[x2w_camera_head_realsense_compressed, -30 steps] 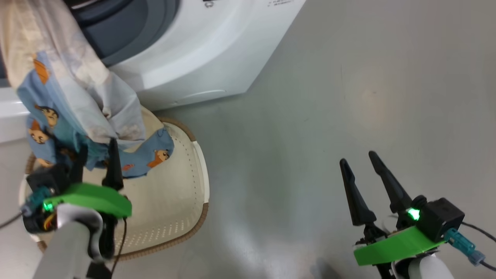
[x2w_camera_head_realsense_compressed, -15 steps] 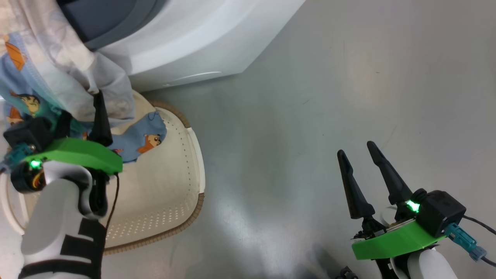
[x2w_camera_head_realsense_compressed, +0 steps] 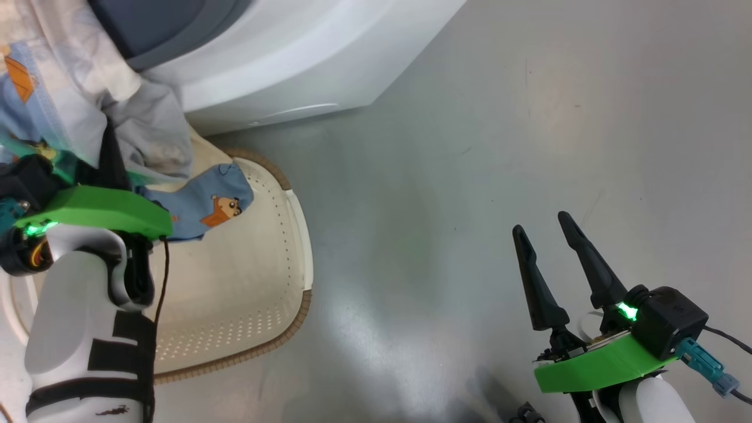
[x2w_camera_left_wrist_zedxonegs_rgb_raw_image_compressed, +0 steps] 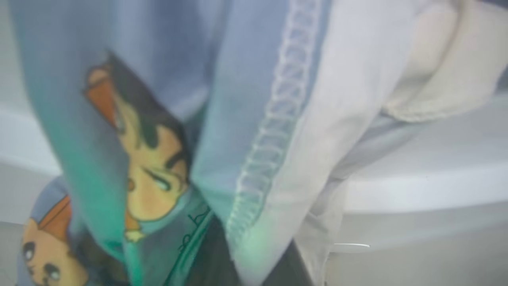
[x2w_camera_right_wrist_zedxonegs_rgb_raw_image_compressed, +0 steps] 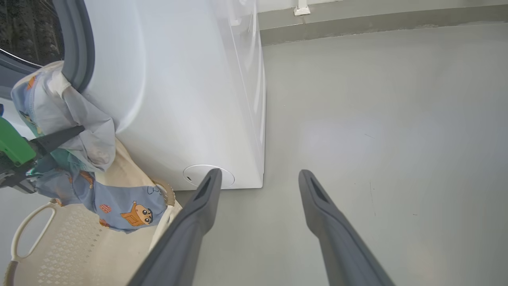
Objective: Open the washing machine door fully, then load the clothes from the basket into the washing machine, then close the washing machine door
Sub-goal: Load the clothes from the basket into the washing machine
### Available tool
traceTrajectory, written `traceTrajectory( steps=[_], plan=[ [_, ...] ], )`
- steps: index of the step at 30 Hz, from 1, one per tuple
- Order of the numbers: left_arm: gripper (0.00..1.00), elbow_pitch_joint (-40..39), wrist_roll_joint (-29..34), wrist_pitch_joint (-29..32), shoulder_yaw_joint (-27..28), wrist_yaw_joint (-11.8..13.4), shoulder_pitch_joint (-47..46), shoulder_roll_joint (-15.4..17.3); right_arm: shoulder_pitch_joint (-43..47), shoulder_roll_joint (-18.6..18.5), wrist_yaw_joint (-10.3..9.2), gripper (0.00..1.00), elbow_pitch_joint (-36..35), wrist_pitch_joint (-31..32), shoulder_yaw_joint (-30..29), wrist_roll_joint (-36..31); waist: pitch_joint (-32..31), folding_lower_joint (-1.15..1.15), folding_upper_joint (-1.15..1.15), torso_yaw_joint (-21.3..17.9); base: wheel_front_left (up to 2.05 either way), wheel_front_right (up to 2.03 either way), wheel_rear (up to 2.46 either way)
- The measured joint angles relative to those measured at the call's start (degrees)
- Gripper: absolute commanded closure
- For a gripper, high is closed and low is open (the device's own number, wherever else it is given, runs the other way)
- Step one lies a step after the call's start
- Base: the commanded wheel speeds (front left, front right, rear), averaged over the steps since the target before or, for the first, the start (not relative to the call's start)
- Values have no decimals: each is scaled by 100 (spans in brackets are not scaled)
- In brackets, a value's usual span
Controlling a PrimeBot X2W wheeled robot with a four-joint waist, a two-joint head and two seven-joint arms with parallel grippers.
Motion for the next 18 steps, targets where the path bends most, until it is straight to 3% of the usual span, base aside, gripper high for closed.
traceTrajectory(
  steps=[11, 18],
  plan=[
    [100, -706, -80, 0, 348, -1, 773, -102, 2, -1, 0, 0, 97, 0, 12, 0, -268, 0, 0, 147, 0, 0, 0],
    [100, -1786, -427, -1, -69, 98, 1211, -102, 4, -2, 0, 0, 188, 0, 56, 58, -497, 0, 0, 214, 0, 0, 0]
  ],
)
